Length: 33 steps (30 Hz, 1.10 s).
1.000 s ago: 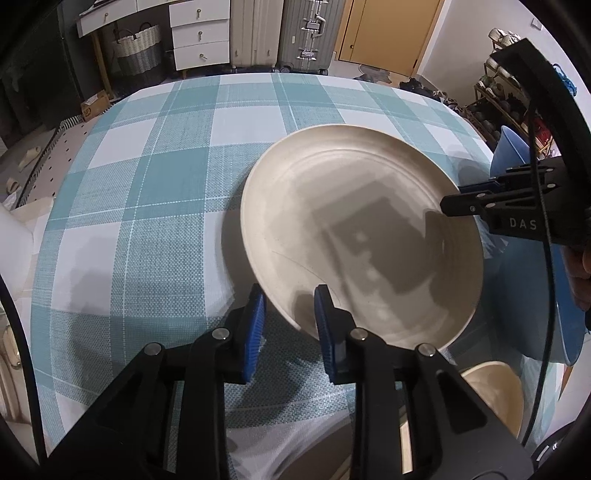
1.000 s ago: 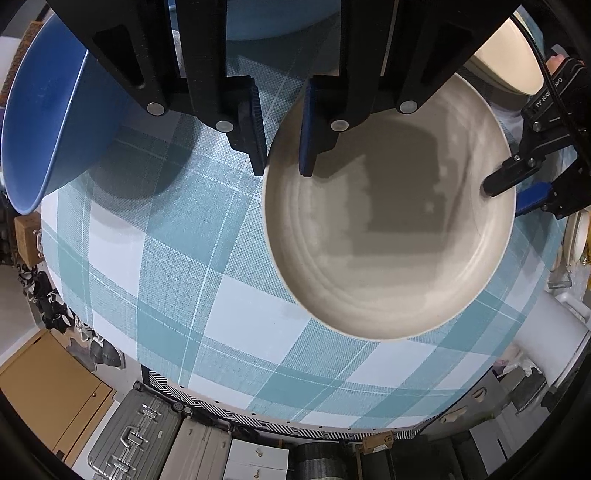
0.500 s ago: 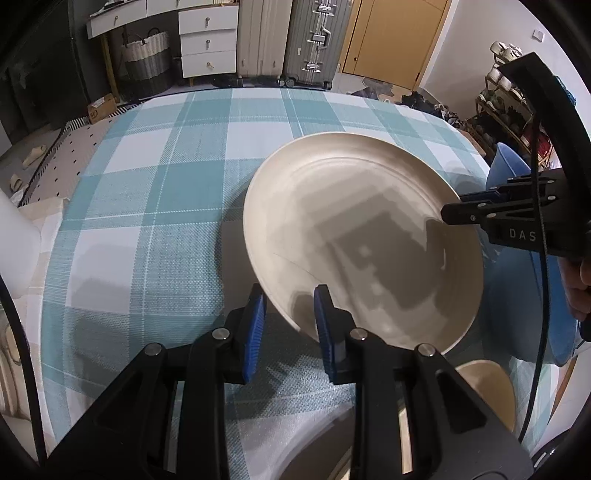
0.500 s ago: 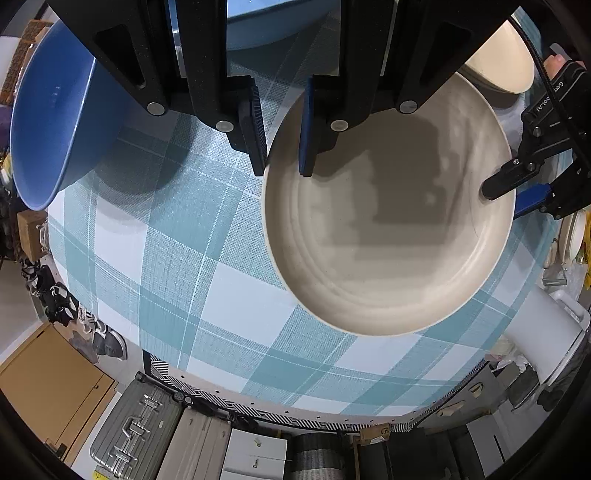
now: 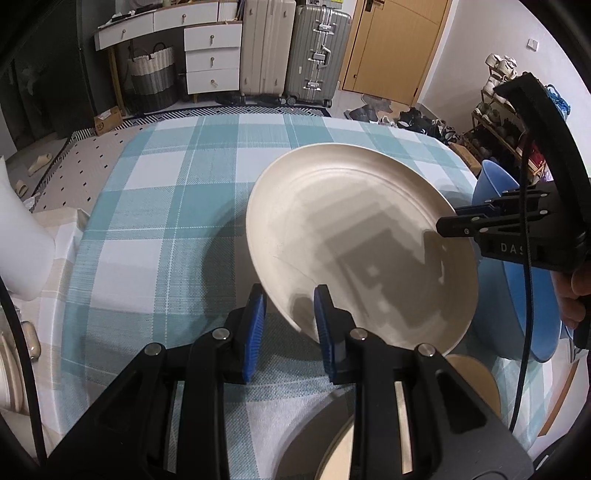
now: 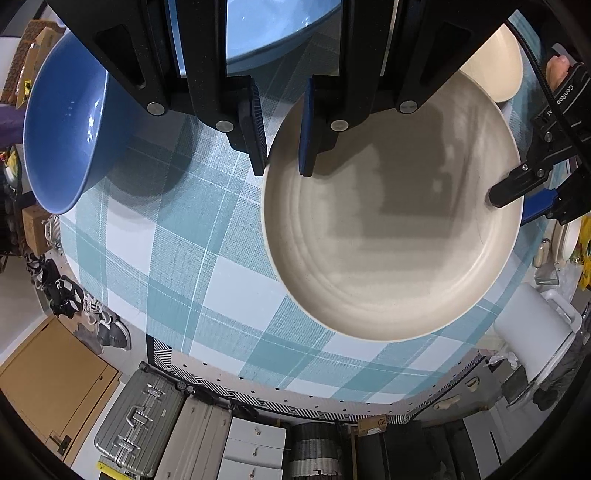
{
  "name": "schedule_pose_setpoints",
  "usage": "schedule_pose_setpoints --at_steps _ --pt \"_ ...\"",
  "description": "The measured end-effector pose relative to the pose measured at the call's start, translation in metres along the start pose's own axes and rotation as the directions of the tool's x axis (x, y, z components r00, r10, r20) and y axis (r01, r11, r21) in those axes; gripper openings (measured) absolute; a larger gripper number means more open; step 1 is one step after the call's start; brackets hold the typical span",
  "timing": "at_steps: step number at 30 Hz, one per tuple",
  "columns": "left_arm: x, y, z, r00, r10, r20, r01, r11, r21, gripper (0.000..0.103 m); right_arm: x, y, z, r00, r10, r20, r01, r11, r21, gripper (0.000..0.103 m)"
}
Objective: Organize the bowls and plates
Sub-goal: 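Lift the cream plate off the table with both tools, then carry the held cream plate with both tools over another cream plate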
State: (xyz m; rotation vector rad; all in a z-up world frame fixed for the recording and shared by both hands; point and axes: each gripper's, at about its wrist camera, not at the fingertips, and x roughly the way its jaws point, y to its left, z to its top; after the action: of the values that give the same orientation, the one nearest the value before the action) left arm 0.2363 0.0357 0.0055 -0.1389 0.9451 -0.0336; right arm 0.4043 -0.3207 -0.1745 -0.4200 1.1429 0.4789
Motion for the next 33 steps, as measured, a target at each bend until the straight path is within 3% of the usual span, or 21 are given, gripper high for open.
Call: schedule_pose_setpoints --at_steps 13,33 --pt "-0.045 -0.001 -0.009 0.999 0.006 0.051 -0.006 1.0 -0.008 0.024 -0.034 0.016 -0.01 0.999 -0.005 0.045 0.005 1.0 -0.008 0.018" --pt "-0.124 -0.024 -0.039 0.992 0.013 0.127 -0.012 1.0 -0.007 0.024 -0.097 0.033 -0.055 0.99 0.008 0.139 -0.007 1.0 -0.006 0.018"
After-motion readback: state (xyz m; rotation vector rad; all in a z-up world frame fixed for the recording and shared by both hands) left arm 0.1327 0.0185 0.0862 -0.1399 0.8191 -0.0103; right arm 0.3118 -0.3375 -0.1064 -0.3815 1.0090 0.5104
